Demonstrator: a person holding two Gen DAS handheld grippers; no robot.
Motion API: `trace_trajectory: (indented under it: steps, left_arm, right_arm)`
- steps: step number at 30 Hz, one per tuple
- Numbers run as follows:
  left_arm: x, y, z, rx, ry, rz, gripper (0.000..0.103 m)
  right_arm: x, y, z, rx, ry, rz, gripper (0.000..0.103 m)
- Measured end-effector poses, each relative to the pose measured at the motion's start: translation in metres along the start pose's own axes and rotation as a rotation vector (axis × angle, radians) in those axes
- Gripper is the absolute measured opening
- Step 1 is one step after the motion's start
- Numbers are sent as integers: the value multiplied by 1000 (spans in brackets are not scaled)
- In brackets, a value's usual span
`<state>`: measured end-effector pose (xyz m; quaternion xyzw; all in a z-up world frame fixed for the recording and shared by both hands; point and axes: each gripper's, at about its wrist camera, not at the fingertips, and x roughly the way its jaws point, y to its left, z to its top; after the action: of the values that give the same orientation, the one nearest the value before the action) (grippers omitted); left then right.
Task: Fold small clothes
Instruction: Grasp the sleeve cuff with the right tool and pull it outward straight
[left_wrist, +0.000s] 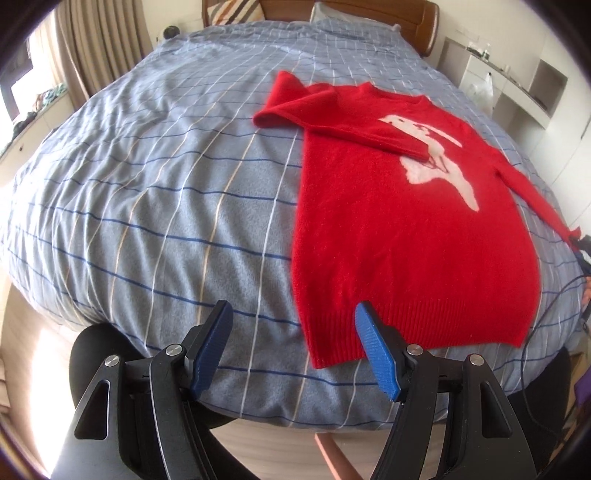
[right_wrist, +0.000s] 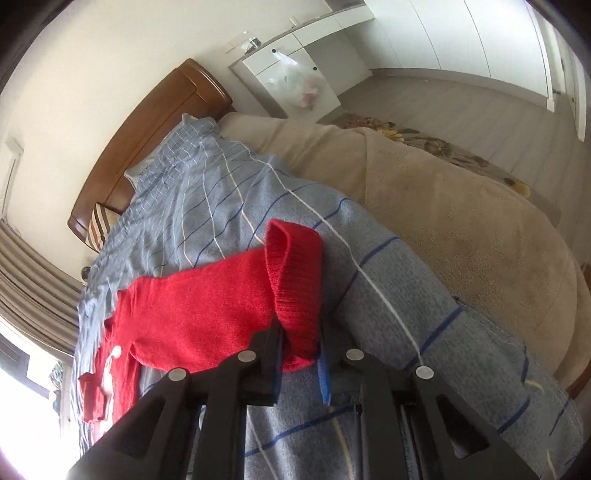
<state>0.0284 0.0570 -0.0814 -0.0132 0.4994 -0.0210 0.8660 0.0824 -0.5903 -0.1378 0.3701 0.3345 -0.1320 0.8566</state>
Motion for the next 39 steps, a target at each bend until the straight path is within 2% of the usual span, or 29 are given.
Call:
trace_trajectory:
  steps: [2, 7, 8, 9, 11, 13, 14, 18, 33, 39]
  left_arm:
    - [3, 2, -2, -10, 13, 5, 71]
    - [9, 3, -3, -28, 44, 1, 71]
    - [10, 2, -3, -23, 48, 6, 71]
    - [10, 0, -2, -17, 50, 8, 71]
    - [9, -5, -1, -7, 45, 10, 71]
    - [9, -9, 0, -2, 43, 12, 71]
    - [9, -11, 0, -1, 45, 10, 71]
    - [10, -21, 0, 27, 55, 10, 71]
    - [7, -26, 0, 33, 50, 25, 72]
    - [8, -21, -1, 10, 52, 20, 78]
  right_arm:
    - [-1, 2, 0, 20, -12, 34, 35]
    - [2, 4, -1, 65, -36, 3, 34]
    - [1, 4, -2, 72, -44, -9, 30]
    - [1, 5, -2, 70, -45, -28, 19]
    - [1, 5, -4, 51, -46, -70, 12]
    - [2, 0, -5, 51, -45, -62, 9]
    - [2, -3, -5, 50, -46, -69, 4]
    - [0, -13, -8, 53, -54, -77, 2]
    - [2, -10, -13, -24, -57, -134, 1]
    - [-11, -3, -17, -76, -76, -174, 4]
